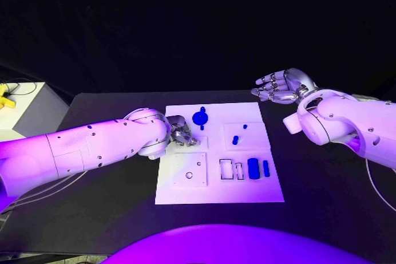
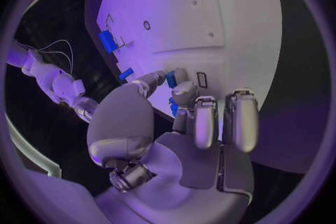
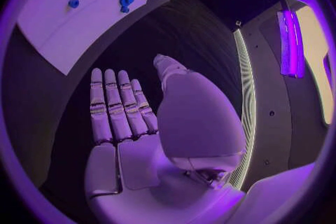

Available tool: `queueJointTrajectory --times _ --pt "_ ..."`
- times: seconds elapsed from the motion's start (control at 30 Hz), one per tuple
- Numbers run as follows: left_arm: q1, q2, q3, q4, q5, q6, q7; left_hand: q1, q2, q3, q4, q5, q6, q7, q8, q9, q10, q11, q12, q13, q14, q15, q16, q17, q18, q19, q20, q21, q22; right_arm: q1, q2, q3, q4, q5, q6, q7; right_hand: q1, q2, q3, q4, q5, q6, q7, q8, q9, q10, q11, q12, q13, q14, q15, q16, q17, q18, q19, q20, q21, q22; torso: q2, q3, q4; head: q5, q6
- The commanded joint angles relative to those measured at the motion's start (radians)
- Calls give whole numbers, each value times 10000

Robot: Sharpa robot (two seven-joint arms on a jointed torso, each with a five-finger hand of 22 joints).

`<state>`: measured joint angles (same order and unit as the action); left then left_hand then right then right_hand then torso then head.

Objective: Assemble the parts on the task board

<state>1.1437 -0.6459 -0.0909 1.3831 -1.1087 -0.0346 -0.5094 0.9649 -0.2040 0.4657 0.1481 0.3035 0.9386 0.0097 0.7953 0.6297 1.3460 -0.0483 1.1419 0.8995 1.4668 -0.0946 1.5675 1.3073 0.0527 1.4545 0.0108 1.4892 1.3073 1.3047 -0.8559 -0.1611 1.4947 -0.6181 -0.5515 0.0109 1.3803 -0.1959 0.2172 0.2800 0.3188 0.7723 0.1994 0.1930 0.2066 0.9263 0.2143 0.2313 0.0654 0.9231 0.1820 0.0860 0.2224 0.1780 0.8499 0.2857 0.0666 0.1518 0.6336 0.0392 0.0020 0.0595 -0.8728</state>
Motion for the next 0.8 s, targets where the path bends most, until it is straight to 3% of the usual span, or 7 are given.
queueJointTrajectory --times 0.03,0.33,0.47,0.5,0.53,0.57,0.8 --pt "-18 -27 -10 53 -65 82 57 120 5 -48 39 -51 18 66 -32 -15 -18 -25 51 -4 1040 -68 33 2635 -83 36 7 -46 733 -14 2 0 -5 -15 78 94 29 111 -142 8 -35 -35 832 -65 -28 -98 57 -41 -15 -105 32 -104 -78 -48 -204 5 -51 -104 2 -6 -11 19 2" --pt "-18 -208 73 306 -61 54 56 225 -41 -354 454 -395 34 73 -7 -97 -8 -18 68 8 1040 -61 33 2635 -85 43 15 -44 748 -39 -6 -2 -17 -6 71 118 75 240 -676 68 -22 -50 879 -116 -116 -283 125 -77 -17 -270 147 -220 -356 -177 -1418 36 -83 -557 4 2 -15 34 2" --pt "-15 -295 110 440 -105 37 57 325 -155 -577 676 -604 35 78 17 -140 -2 -12 76 10 1040 -55 33 2635 -87 48 21 -43 758 -45 -3 -3 -22 -13 33 119 92 263 -872 75 23 -51 888 -129 -144 -321 140 -84 -16 -332 175 -220 -442 -216 -1894 40 -104 -687 -2 29 -23 68 2" --pt "-14 -318 119 477 -116 38 57 348 -194 -674 774 -711 41 80 31 -154 -1 -10 77 6 1040 -51 33 2635 -88 50 24 -42 763 -46 -4 -3 -24 -15 21 115 113 255 -1079 81 198 -64 899 -144 -165 -371 157 -102 -16 -392 204 -218 -506 -257 -2362 44 -123 -793 -1 36 -21 69 2" --pt "-11 -343 129 512 -130 38 57 404 -216 -830 944 -1032 47 79 52 -177 6 -11 86 12 1040 -49 33 2635 -87 50 29 -43 763 -47 -4 -3 -29 -16 12 112 130 263 -1195 85 236 -66 904 -148 -176 -392 162 -106 -15 -410 214 -214 -538 -271 -2575 47 -131 -840 -4 40 -19 66 2" --pt "-8 -371 140 544 -142 38 56 486 -215 -938 1064 -1184 46 78 66 -197 2 -10 81 0 1040 -49 33 2635 -87 50 29 -44 765 -48 -3 -3 -35 -14 9 110 140 275 -1267 89 251 -68 904 -152 -183 -403 168 -107 -15 -418 221 -212 -559 -277 -2686 48 -135 -865 -4 39 -16 60 2" --pt "24 -575 251 734 -176 54 43 591 -202 -1083 1231 -1293 41 78 84 -223 6 -9 91 11 1040 -48 33 2635 -85 46 30 -49 760 -55 -13 -4 -50 -2 -28 85 119 348 -1963 122 328 -87 919 -172 -242 -493 193 -117 -15 -493 263 -206 -723 -335 -3656 62 -178 -1005 -4 16 -12 23 2"
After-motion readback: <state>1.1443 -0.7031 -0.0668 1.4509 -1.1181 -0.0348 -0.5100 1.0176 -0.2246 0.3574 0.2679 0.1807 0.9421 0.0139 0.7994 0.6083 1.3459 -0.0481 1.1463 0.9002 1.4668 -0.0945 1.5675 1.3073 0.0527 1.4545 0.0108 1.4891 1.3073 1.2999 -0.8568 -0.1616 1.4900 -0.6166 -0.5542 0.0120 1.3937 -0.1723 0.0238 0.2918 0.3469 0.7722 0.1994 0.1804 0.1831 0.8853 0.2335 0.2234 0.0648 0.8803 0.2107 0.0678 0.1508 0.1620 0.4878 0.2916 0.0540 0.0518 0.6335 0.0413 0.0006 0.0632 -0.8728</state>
